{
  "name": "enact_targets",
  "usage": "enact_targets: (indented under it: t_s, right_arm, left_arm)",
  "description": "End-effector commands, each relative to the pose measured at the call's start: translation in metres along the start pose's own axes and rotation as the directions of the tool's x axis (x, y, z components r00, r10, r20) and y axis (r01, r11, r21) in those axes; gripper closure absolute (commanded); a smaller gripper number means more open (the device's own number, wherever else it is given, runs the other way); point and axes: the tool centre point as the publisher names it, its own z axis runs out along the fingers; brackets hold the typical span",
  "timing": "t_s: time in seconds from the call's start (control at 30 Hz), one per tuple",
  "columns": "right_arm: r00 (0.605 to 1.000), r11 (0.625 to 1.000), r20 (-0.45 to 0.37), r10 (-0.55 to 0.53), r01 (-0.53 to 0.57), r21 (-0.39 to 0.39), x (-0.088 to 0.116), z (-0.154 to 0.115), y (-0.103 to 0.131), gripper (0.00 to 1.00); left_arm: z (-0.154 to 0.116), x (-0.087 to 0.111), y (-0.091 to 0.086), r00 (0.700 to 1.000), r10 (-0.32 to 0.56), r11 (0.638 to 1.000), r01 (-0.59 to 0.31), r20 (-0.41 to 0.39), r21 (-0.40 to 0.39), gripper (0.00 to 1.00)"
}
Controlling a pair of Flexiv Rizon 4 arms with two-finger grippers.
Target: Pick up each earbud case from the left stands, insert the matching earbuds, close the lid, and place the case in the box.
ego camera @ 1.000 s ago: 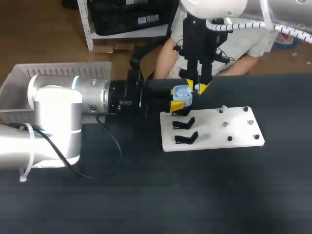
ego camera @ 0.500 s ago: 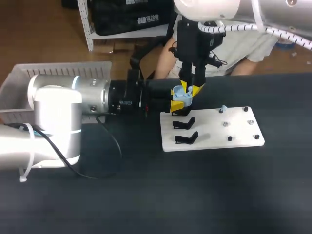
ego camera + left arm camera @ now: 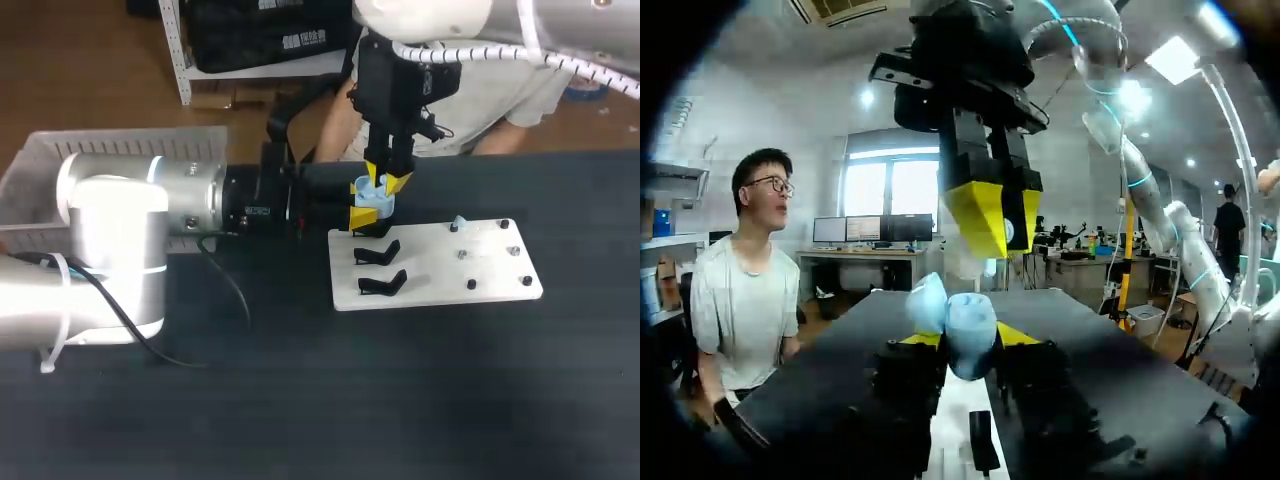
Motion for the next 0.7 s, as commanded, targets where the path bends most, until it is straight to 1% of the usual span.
enact_targets:
  t_s: [0.03, 0.23, 0.7]
  right_arm:
    - [0.999, 0.999, 0.005, 0.034, -0.034, 0.021, 0.0022, -0.0003, 0.0033, 1.0]
    - [0.999, 0.999, 0.012, 0.044, -0.044, 0.029, 0.0017, 0.0009, 0.0062, 1.0]
    - [1.0, 0.999, 0.029, 0.008, -0.009, 0.038, 0.0036, 0.005, 0.0107, 1.0]
  left_arm:
    - [0.0001, 0.0007, -0.002, 1.0, 0.004, 1.0, -0.004, 0.003, -0.008, 1.0]
    - [0.0001, 0.0007, -0.002, 1.0, 0.004, 1.0, -0.004, 0.003, -0.008, 1.0]
    - [0.0001, 0.0007, -0.002, 1.0, 0.004, 1.0, -0.004, 0.003, -0.008, 1.0]
